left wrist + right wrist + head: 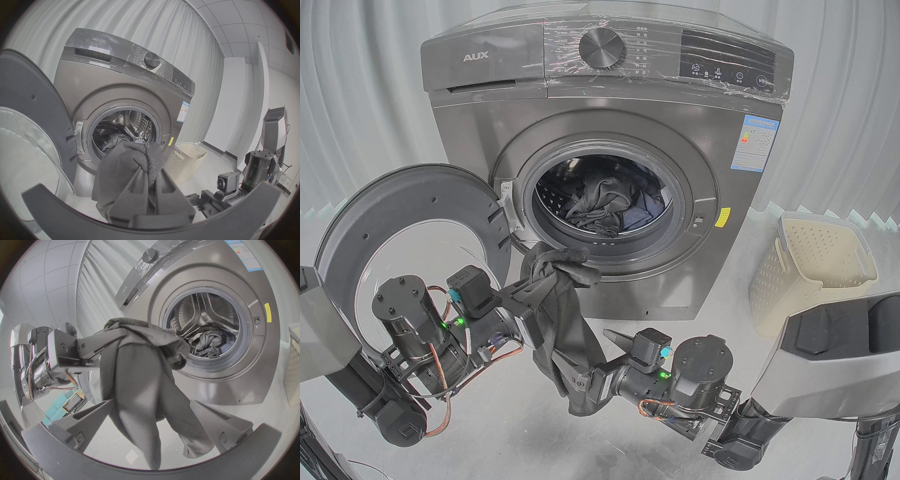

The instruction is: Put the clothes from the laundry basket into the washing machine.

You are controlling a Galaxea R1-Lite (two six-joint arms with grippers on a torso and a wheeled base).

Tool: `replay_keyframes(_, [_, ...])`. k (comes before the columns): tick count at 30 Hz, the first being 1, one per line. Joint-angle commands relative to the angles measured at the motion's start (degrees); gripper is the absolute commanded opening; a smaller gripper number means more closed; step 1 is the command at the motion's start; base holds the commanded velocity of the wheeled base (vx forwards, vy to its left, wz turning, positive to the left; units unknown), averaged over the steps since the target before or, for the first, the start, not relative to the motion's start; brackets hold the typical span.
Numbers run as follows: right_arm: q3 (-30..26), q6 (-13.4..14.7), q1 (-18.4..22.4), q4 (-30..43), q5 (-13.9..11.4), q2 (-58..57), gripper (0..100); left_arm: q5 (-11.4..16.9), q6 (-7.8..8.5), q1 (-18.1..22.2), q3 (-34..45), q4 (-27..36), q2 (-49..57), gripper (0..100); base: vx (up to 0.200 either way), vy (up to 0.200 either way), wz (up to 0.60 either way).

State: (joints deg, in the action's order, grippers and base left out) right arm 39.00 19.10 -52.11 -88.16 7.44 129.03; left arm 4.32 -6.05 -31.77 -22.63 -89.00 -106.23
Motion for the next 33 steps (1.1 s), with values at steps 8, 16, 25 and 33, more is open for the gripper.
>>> replay_keyframes(8, [-0.7,0.6,-0.7,0.0,0.2,-0.9,100,0.0,-0.02,0.1,-0.1,0.0,-0.2,0,0.0,0.0,0.0])
replay_keyframes(16, [2.2,0.5,0.0,-0.1,0.7,0.8,100,0.0,-0.11,-0.2,-0.1,0.0,0.1,0,0.0,0.0,0.0])
replay_keyframes(25, [3.4,0.6,0.0,-0.1,1.0,1.0,0,0.0,-0.11,-0.4,-0.1,0.0,0.3,0,0.0,0.0,0.0])
replay_keyframes(33, [3.4,0.1,0.1,-0.1,1.0,-0.2,0,0.0,-0.11,-0.4,0.2,0.0,0.3,0,0.0,0.0,0.0])
